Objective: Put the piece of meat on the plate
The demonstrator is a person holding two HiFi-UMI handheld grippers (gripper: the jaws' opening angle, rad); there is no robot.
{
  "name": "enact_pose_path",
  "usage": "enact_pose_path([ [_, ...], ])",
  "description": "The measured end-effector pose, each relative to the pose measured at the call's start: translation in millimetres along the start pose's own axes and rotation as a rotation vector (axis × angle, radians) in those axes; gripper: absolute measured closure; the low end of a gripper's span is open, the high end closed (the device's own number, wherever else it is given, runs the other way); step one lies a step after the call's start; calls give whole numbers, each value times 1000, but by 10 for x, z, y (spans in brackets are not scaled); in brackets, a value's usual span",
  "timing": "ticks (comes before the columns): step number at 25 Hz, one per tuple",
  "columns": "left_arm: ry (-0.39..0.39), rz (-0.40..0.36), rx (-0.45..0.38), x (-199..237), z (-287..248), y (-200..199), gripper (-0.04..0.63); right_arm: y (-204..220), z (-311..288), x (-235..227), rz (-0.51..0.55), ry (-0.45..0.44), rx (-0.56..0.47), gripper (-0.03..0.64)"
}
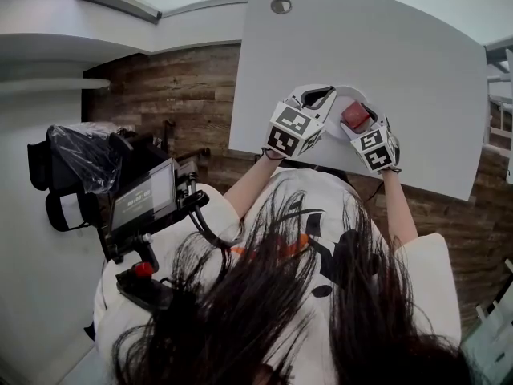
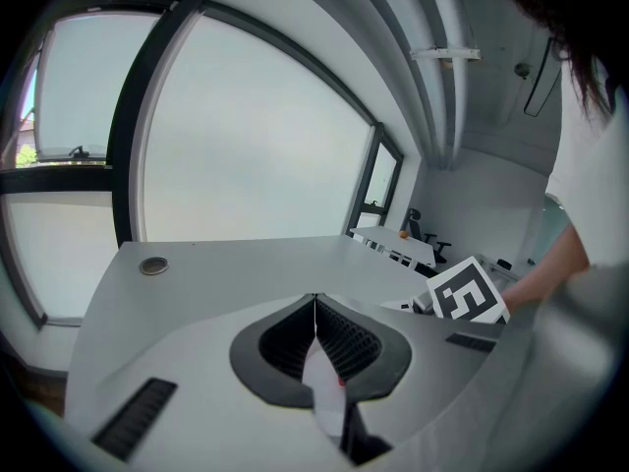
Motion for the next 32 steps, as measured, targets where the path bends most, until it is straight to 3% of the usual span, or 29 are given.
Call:
enact_pose_path([
  [32, -13, 6, 16, 58, 6, 67, 588, 40, 7, -118, -45, 47, -55, 304],
])
Point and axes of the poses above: the fingertips, and each gripper's own axes: z backward along the fingers, x to its left, y out of its underside, the point moved 1 cm from there along z, backward along the fingers, and after that the axes turned 10 degrees about -z, right-handed, at the moved point
